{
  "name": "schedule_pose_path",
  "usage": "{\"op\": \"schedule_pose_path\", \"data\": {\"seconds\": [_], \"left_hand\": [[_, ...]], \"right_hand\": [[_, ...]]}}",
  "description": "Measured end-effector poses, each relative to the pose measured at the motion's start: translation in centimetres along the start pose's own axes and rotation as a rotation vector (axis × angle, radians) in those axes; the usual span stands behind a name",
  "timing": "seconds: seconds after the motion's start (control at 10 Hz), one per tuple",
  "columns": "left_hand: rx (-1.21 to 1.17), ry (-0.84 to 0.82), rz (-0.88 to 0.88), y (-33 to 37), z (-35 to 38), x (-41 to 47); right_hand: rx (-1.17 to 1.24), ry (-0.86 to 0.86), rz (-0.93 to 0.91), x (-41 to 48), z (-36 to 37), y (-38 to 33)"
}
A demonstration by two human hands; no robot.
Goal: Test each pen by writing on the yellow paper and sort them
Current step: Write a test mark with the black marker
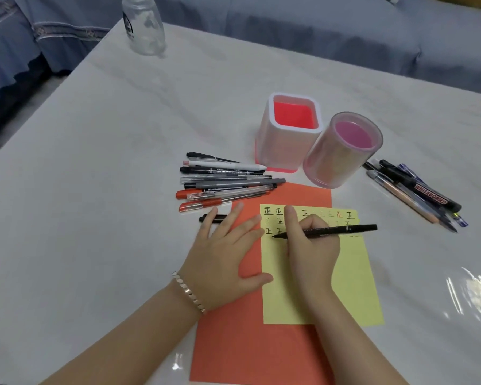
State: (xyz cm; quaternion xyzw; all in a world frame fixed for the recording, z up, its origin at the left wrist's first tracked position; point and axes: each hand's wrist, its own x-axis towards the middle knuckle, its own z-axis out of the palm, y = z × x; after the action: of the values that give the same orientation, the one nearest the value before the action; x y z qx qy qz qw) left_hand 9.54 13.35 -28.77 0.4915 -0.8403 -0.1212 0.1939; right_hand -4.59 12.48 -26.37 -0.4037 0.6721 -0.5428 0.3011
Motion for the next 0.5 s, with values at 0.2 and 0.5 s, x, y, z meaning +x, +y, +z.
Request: {"op": "schedule_pose_path", "data": {"seconds": [0.2,0.5], "left_hand": [[-0.017,0.018,-0.012,0.14,-0.12,0.03],[-0.028,0.008,-0.030,0.28,-0.23,0.00]], "right_hand": [[-0.065,0.015,-0.092,-0.23,0.52,0.95],[-0.063,-0.015,-0.120,-0.28,0.60,0.91]]}}
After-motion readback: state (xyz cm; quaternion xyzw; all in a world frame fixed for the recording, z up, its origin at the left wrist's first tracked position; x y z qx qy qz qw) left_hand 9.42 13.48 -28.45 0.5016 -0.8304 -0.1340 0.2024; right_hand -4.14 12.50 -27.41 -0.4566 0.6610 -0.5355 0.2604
